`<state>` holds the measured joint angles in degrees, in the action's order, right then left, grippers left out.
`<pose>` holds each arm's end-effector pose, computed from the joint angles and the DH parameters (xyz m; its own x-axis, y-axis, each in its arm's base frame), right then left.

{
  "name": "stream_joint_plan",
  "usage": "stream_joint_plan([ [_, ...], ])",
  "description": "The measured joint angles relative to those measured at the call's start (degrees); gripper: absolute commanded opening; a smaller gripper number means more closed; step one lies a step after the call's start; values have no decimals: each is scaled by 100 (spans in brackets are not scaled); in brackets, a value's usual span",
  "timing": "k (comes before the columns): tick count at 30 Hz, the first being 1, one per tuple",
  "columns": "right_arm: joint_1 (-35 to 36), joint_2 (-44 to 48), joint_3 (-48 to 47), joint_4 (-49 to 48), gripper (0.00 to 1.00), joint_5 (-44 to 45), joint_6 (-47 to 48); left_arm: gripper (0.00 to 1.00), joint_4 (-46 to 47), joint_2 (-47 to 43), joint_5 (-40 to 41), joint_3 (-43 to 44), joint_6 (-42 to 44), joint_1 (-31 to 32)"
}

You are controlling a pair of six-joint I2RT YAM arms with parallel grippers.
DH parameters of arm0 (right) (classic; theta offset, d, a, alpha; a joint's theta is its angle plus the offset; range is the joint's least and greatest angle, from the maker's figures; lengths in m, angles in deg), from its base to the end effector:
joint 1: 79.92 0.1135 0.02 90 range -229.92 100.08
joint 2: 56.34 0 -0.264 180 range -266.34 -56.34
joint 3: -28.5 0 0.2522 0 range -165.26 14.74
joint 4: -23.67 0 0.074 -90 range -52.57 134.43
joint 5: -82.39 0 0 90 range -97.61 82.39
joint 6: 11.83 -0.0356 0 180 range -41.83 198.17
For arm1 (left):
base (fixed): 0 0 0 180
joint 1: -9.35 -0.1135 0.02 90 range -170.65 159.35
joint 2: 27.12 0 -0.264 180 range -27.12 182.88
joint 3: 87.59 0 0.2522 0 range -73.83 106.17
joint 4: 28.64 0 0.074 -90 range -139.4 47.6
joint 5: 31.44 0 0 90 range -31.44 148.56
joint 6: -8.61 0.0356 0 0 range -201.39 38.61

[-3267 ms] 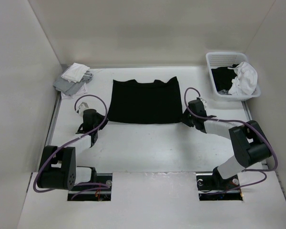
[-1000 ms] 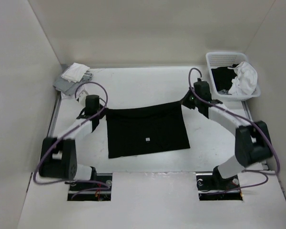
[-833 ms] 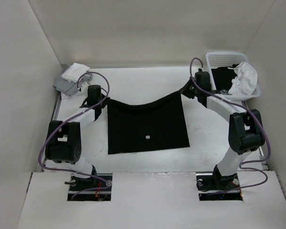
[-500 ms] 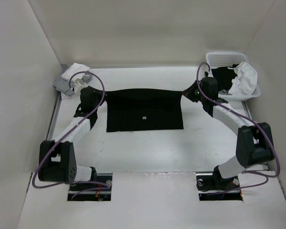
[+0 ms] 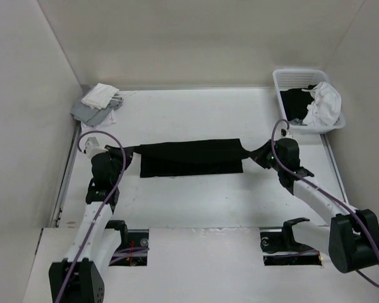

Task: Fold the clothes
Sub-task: Fold the tank top

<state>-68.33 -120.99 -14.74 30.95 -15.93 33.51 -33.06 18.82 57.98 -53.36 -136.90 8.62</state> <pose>0.2317 0.0528 0.2076 -0.5616 0.5948 -0.5751 0.1007 0.7391 0.6660 0.1886 0.0020 0.2216 -0.1548 -0.8262 -0.5417 -0.2307 0.5633 -0.7934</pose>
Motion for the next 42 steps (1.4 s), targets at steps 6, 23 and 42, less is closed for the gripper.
stream_joint_plan([
  [6, 13, 188, 675, 44, 0, 111, -162, 1, -754, -1121, -168, -498, 101, -66],
  [23, 352, 407, 831, 492, 52, 754, -282, 28, -2026, -1762, 188, -802, 111, 155],
  [42, 575, -2026, -70, -817, 46, 393, -599, 26, 859, 2645, 1342, -179, 109, 2791],
])
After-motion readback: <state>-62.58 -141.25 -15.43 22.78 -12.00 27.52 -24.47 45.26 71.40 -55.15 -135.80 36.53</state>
